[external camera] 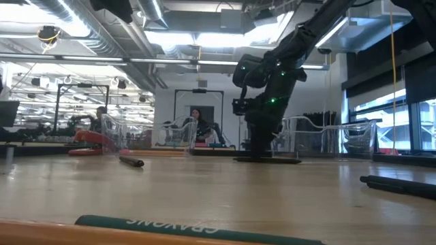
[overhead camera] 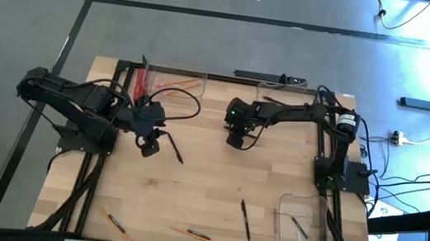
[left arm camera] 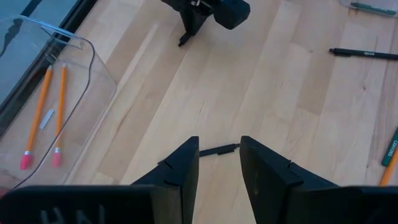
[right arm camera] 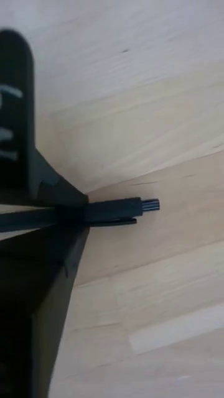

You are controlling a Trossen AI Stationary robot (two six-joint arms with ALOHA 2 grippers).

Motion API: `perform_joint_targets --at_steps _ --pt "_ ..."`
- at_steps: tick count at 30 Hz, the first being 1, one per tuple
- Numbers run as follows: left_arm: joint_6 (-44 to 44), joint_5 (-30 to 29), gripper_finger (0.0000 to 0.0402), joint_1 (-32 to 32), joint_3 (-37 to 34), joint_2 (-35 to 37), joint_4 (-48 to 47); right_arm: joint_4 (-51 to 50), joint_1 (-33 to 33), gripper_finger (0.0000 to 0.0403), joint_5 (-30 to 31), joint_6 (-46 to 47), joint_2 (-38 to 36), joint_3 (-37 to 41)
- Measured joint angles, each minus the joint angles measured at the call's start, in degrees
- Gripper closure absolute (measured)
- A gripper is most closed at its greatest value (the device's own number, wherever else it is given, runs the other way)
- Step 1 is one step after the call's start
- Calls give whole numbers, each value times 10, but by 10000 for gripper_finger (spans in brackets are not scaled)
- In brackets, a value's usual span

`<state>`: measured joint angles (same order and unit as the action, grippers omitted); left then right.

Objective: Sort crayons/erasers/pens/pencils in bins
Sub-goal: Put the top right black pen into the top right transparent bin

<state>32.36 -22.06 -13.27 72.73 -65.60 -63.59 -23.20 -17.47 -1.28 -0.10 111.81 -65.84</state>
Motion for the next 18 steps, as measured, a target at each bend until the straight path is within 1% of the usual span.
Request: perform_joint_targets --at_steps 2,4,10,15,18 --pt "0 0 292 0 0 0 0 0 0 370 -2 0 0 0" --pt "0 0 292 0 0 0 0 0 0 372 -5 0 0 0" --pt "0 0 292 0 0 0 0 0 0 359 -14 1 -3 -1" --pt "0 0 292 0 0 0 -1 -47 1 361 -25 16 -11 -26" --pt "0 0 292 0 0 0 -2 -74 1 363 -25 16 -21 -57"
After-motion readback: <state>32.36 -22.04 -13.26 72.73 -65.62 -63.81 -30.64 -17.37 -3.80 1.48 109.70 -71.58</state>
